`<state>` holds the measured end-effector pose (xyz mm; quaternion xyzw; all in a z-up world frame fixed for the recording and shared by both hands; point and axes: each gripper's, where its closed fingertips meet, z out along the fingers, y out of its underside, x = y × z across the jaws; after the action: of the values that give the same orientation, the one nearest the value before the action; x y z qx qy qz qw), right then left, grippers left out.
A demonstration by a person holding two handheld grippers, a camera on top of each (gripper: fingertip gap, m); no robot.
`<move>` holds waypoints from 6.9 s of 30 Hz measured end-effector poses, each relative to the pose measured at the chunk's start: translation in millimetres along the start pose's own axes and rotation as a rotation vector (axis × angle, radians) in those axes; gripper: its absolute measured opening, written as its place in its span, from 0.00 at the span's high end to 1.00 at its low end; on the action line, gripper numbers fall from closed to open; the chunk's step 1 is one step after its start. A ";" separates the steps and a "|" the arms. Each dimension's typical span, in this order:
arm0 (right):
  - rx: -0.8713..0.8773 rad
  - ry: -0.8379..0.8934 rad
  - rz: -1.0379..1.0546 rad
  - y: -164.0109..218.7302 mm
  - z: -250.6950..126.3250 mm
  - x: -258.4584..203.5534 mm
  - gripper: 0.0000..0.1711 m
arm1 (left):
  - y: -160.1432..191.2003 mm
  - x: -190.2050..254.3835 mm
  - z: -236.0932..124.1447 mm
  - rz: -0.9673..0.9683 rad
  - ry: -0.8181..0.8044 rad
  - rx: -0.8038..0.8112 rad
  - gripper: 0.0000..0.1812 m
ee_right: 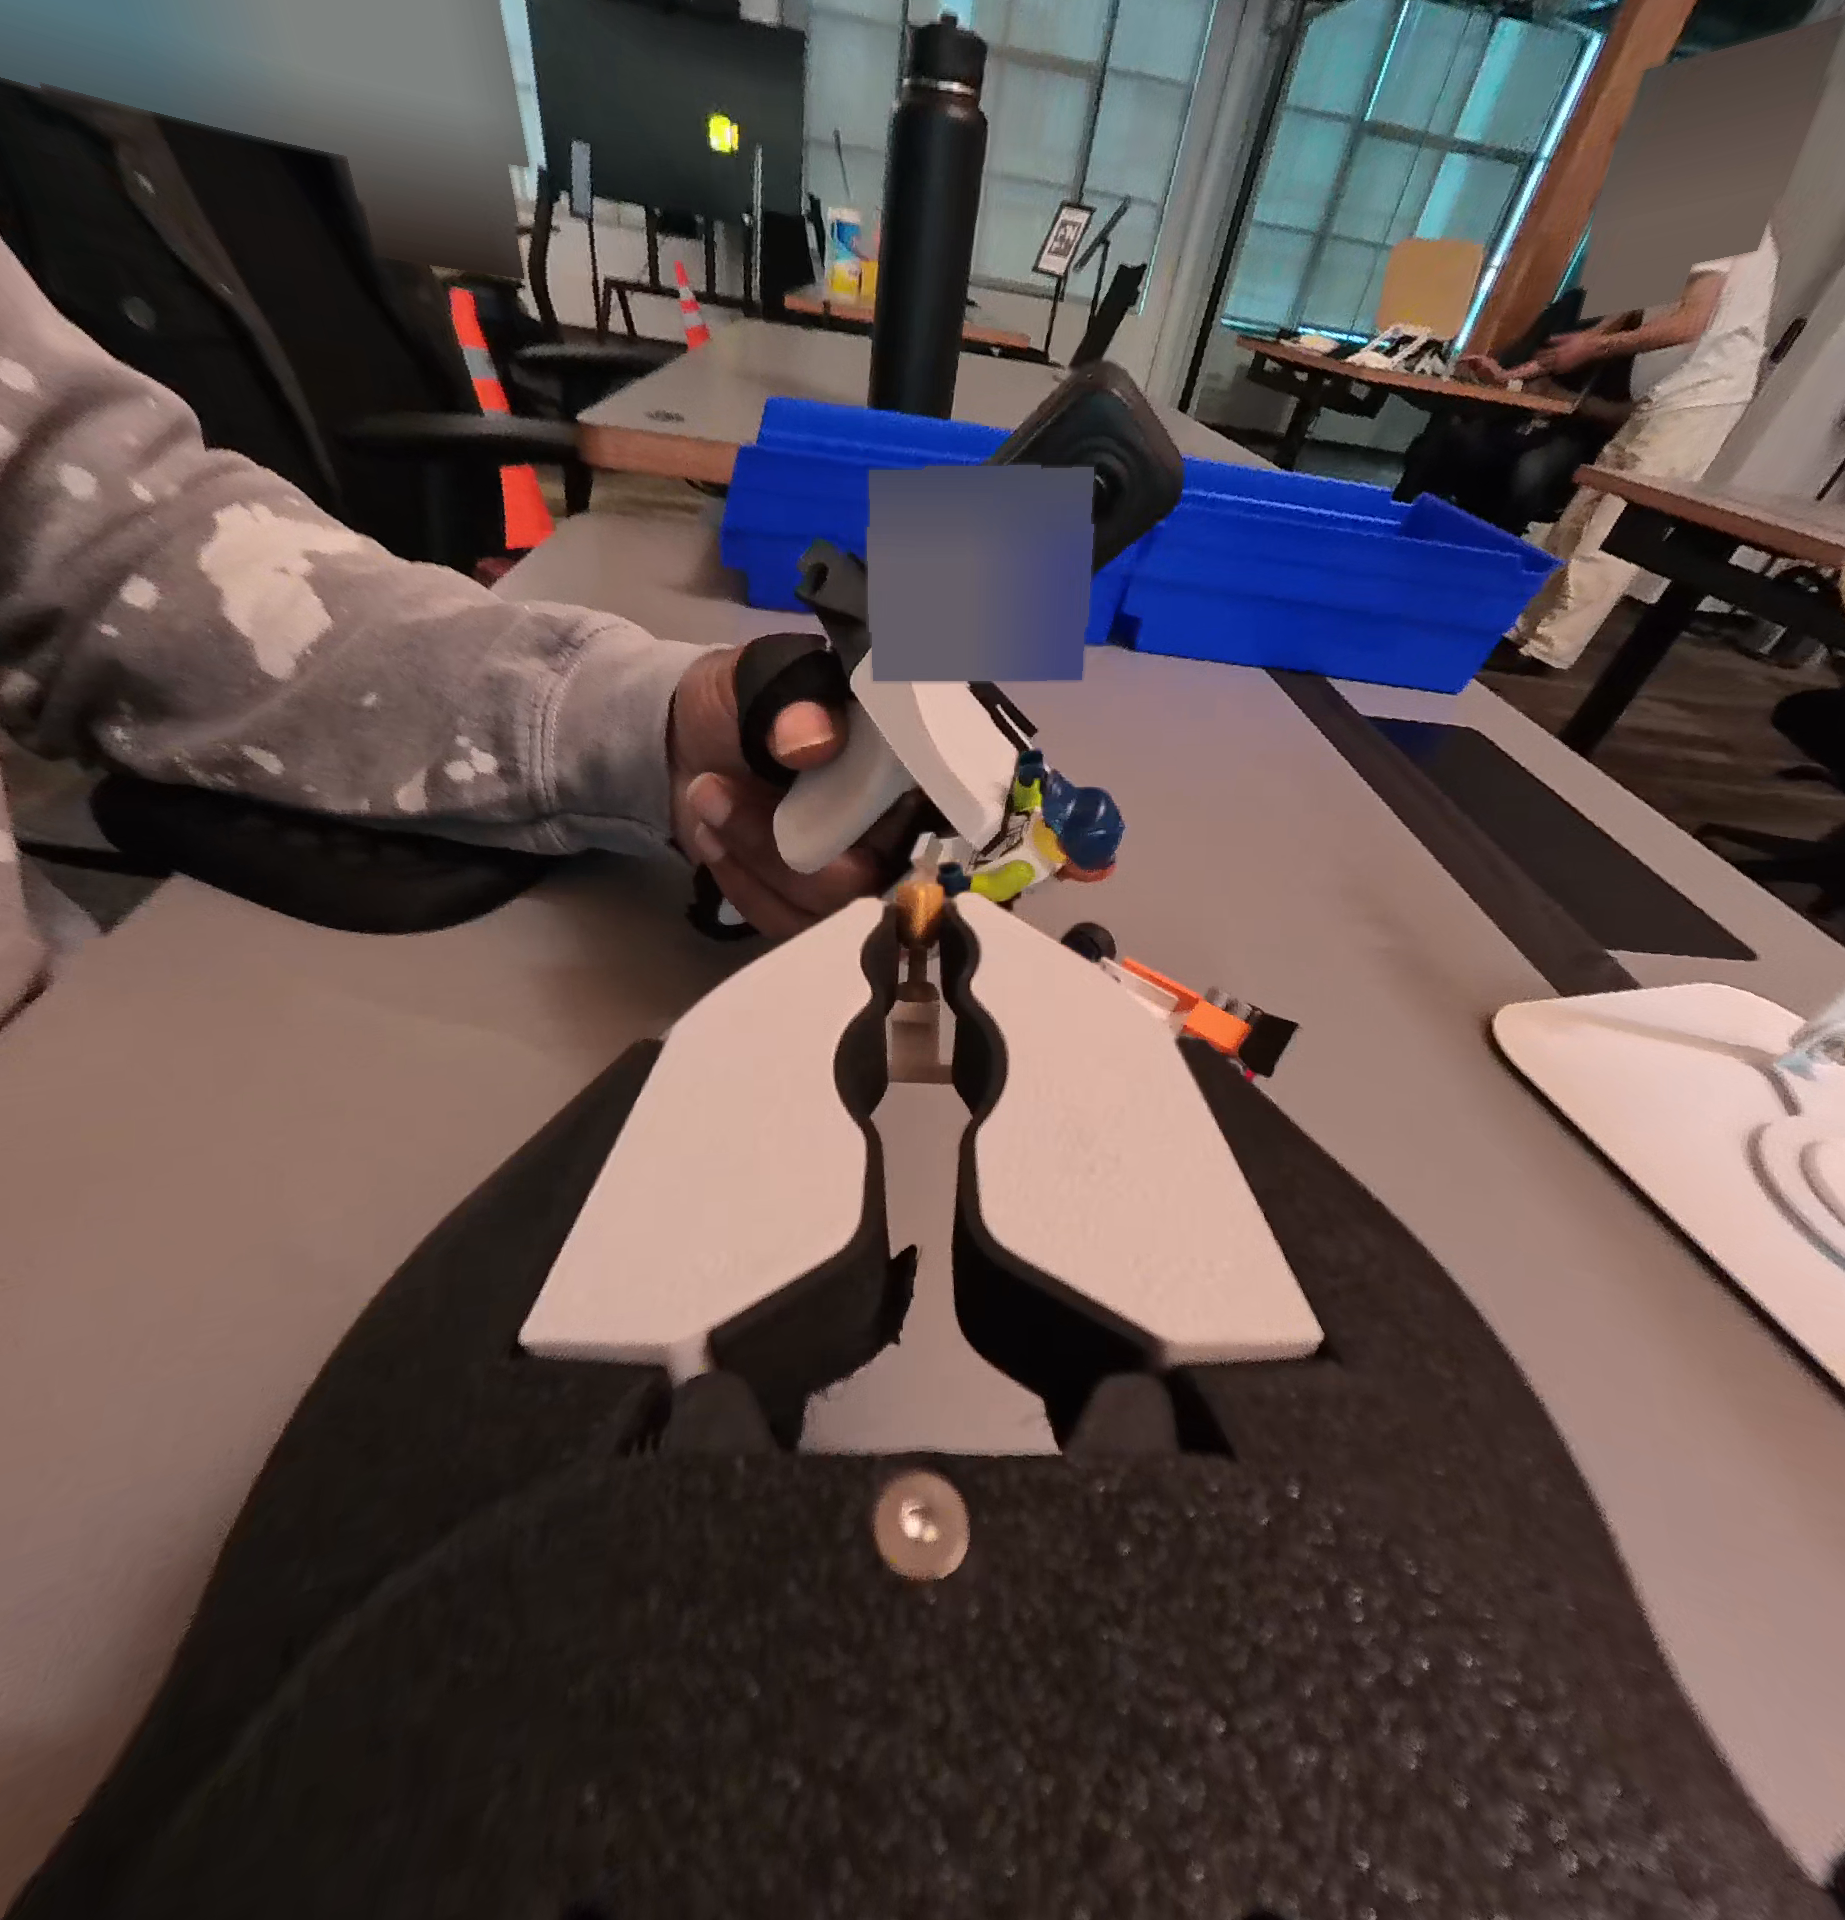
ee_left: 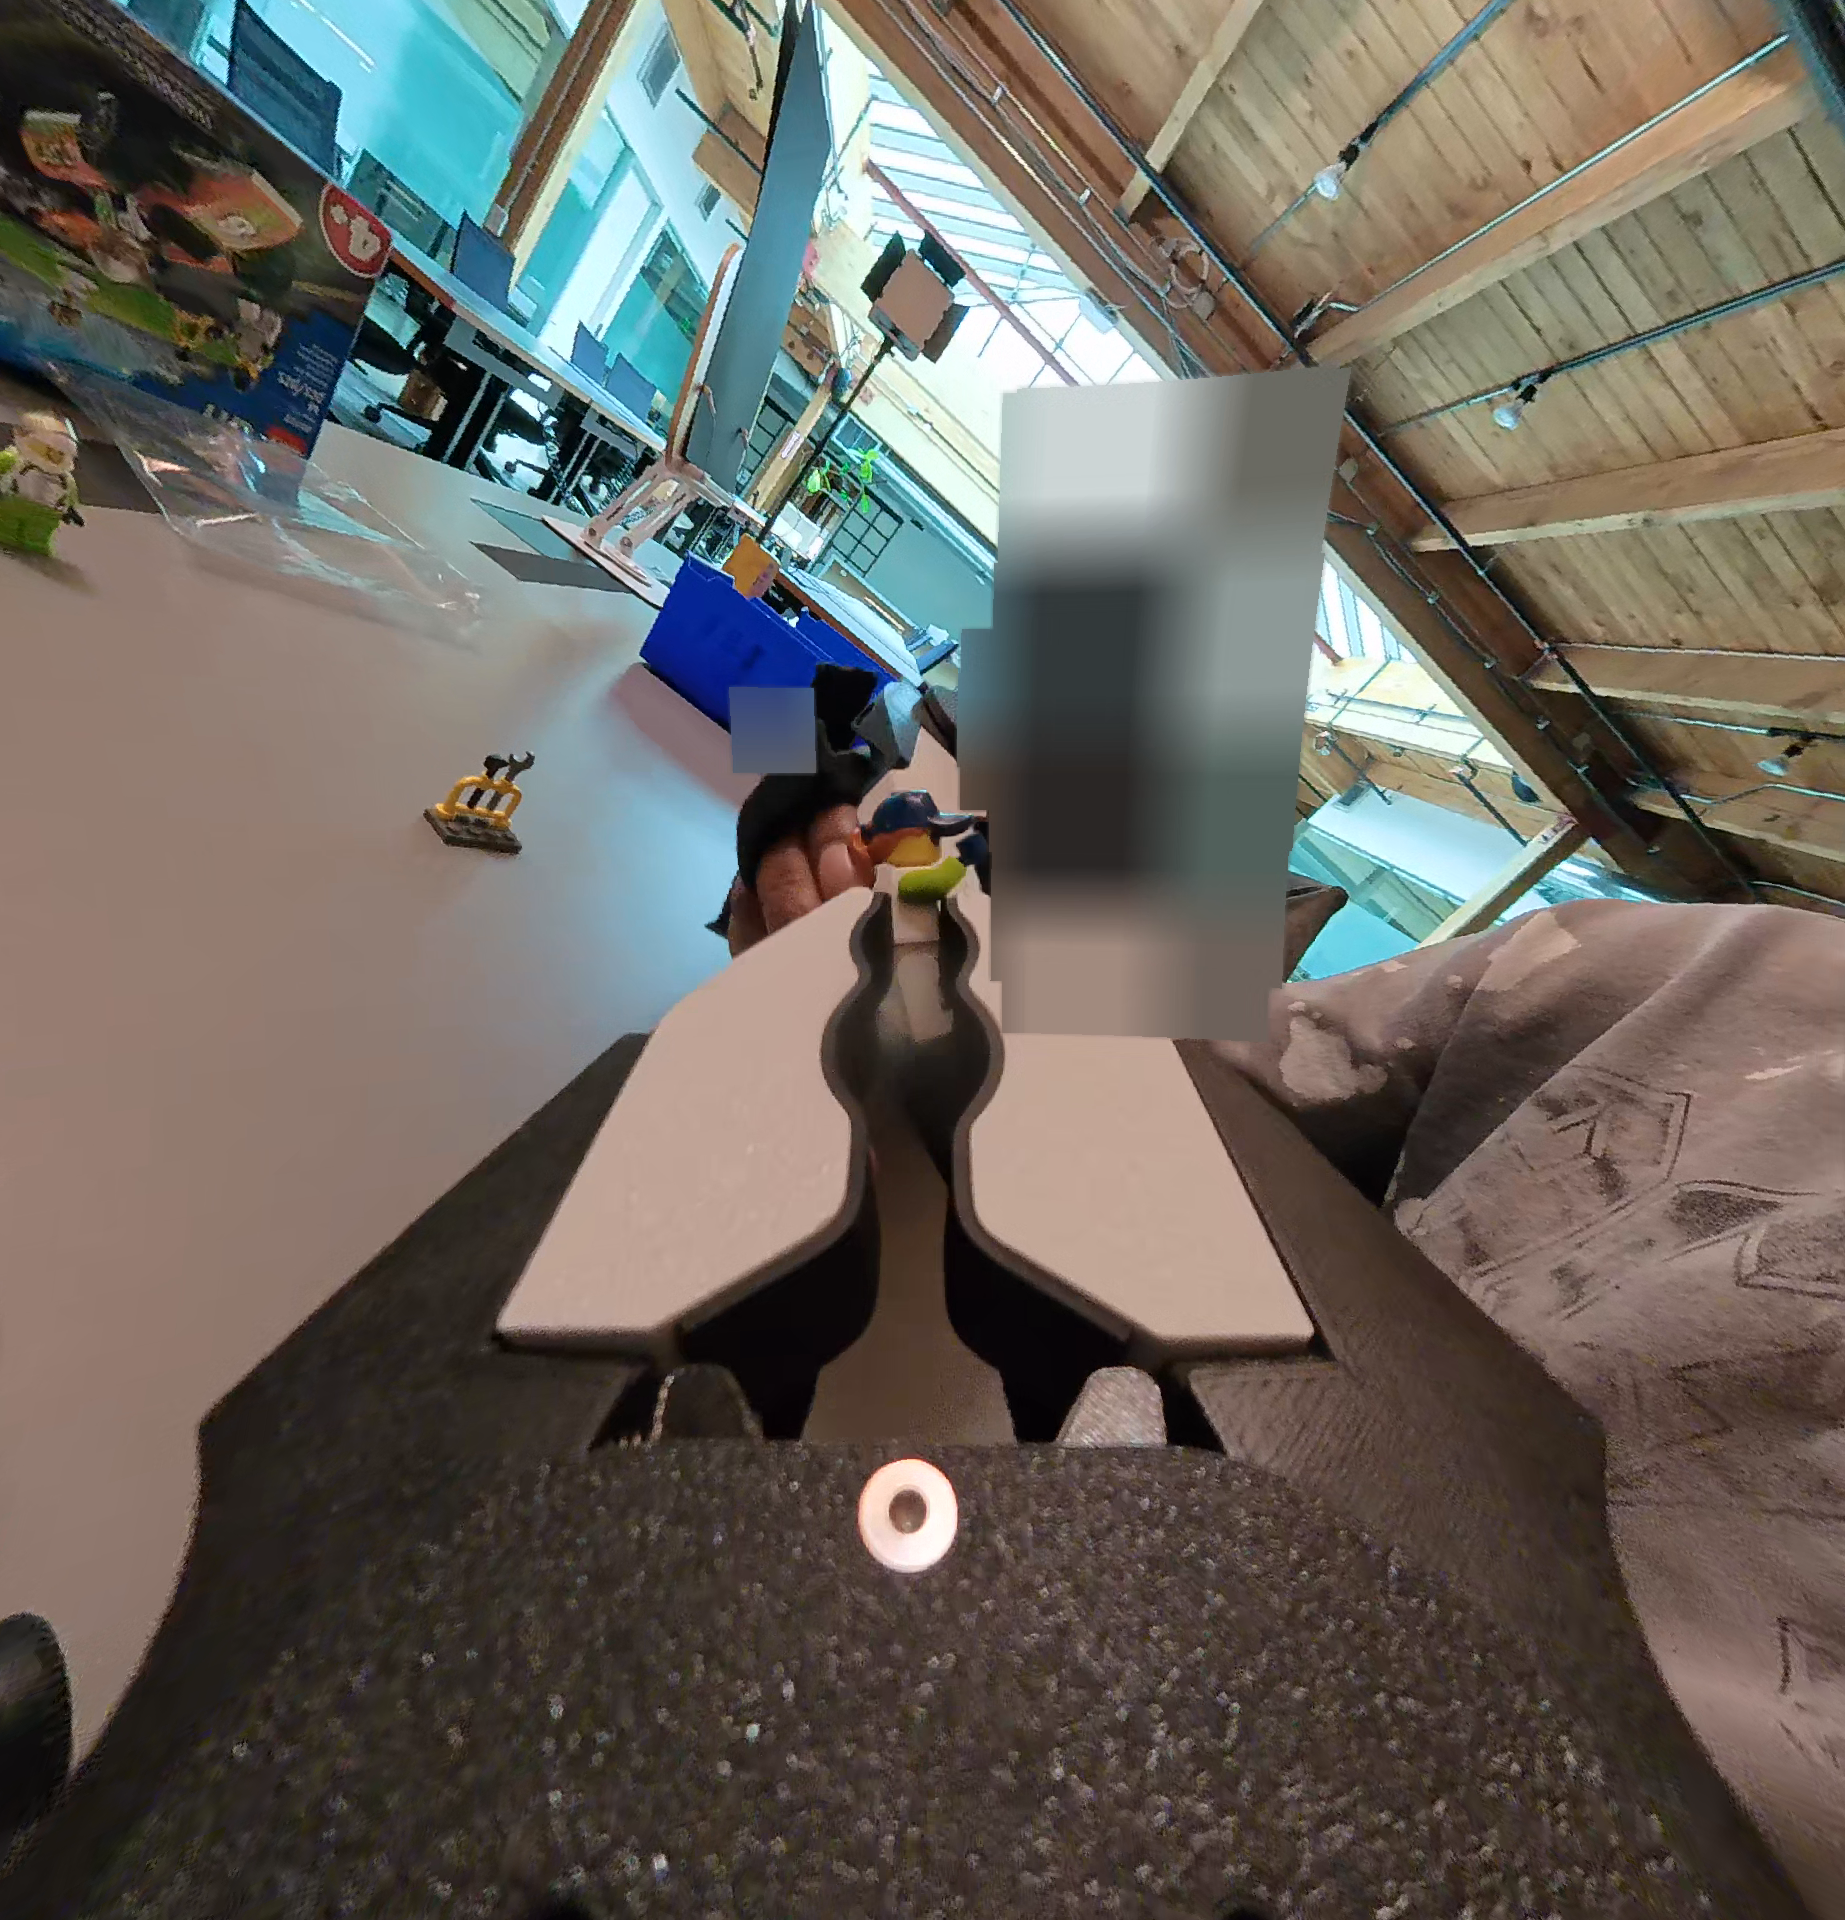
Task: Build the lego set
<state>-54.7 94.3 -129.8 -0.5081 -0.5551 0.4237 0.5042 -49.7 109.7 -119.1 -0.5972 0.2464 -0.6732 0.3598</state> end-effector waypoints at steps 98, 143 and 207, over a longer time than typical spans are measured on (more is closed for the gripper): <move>-0.127 -0.230 0.514 7.9 -0.6 -14.3 0.96 | 1.6 15.0 14.3 0.091 0.031 0.088 0.82; -0.102 -0.266 0.485 2.2 2.7 -24.1 0.94 | 12.6 25.4 11.5 0.116 0.103 -0.014 0.95; -0.506 0.036 0.207 107.4 -23.1 23.7 0.95 | -7.6 -156.5 -158.0 0.402 -1.003 -0.507 0.98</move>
<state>-16.6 130.2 -229.2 -0.6793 -0.5795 0.3117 0.3250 -201.9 220.9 -237.6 -0.8511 0.3075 -0.1481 0.3989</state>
